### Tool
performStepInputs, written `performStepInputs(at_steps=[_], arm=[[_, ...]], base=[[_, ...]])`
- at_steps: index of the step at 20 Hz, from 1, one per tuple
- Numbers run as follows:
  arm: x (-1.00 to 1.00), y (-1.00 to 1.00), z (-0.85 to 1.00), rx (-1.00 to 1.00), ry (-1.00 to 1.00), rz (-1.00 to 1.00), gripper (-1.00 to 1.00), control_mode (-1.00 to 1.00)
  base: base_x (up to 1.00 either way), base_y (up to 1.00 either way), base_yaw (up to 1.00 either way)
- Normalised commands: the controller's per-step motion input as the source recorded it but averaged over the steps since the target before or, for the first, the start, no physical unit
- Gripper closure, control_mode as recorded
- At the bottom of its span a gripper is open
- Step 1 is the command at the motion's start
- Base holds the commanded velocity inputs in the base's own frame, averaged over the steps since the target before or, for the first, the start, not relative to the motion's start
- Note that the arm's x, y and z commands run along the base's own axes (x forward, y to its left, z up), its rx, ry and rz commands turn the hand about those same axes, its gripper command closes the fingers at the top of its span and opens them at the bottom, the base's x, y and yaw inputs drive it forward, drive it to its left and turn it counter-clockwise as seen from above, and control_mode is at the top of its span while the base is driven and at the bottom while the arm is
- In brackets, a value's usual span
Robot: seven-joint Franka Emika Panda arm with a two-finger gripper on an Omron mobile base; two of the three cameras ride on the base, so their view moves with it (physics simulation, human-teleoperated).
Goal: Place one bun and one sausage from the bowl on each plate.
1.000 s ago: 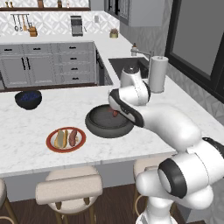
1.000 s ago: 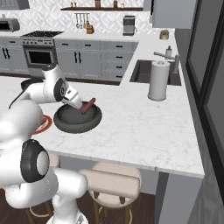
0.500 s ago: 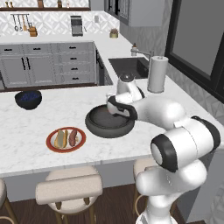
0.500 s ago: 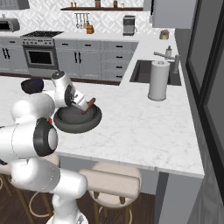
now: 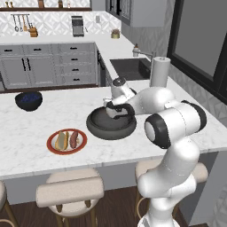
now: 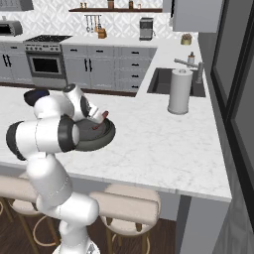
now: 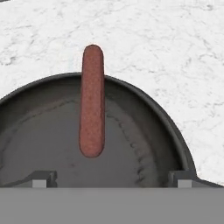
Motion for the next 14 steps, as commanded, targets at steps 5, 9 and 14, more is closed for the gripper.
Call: performStepInputs(at_steps=[5,9,14], arm=[[0.42,0.0,-0.33,-0.01,0.07,0.0,-1.0,-1.0],[0.57,0.0,-0.35,0.0,0.07,0.0,-1.0,-1.0],[0.38,-0.02,-0.31,0.0,0.06,-0.02,-1.0,-1.0]], base=[[0.0,0.0,0.0],[0.0,0.0,0.0],[0.0,0.0,0.0]])
